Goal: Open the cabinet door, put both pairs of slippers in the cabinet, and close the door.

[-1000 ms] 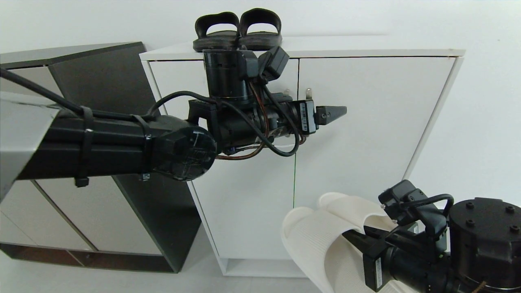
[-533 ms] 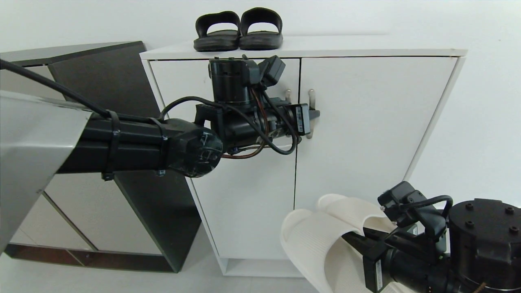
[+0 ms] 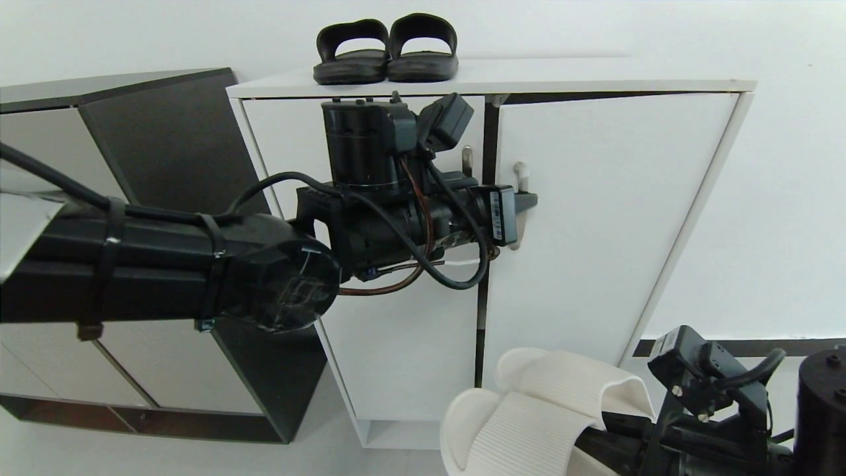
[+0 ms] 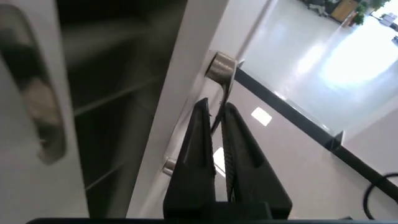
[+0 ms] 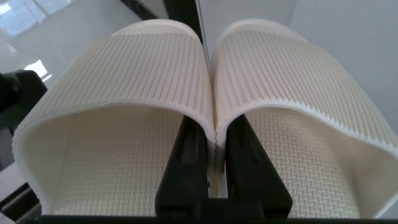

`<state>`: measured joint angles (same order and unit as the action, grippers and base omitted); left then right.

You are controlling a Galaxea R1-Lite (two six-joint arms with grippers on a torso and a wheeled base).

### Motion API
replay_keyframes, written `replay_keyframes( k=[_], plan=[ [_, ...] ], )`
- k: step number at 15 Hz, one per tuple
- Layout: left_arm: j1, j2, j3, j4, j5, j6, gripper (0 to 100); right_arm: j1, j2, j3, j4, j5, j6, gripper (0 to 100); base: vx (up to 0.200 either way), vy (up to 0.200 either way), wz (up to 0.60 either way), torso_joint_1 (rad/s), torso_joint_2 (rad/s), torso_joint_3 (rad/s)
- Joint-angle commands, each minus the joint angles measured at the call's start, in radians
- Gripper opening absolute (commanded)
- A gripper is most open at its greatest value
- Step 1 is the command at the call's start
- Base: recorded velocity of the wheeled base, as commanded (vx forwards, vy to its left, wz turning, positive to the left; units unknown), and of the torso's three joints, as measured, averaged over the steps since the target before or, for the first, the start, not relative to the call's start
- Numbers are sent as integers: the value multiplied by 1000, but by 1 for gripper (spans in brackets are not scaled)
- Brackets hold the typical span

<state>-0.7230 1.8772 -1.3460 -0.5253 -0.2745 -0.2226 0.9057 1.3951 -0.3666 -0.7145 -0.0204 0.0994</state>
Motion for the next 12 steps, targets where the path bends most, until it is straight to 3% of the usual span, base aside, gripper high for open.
replay_keyframes(
  k=[1, 6, 9, 12],
  plan=[
    [-19, -58, 68, -13, 3, 0, 0, 1, -18, 11, 0, 10, -9, 0, 0, 0, 0, 0, 0, 0],
    [-42, -204, 286, -79, 4, -6, 0, 1, -27, 29, -2, 40, -10, 0, 0, 0, 0, 0, 0, 0],
    [-23, -254, 327, -82, -2, -15, 0, 4, -25, 29, 0, 40, -10, 0, 0, 0, 0, 0, 0, 0],
    [48, -208, 258, -113, -15, -93, 0, 9, -21, 31, 0, 40, -10, 0, 0, 0, 0, 0, 0, 0]
  ],
)
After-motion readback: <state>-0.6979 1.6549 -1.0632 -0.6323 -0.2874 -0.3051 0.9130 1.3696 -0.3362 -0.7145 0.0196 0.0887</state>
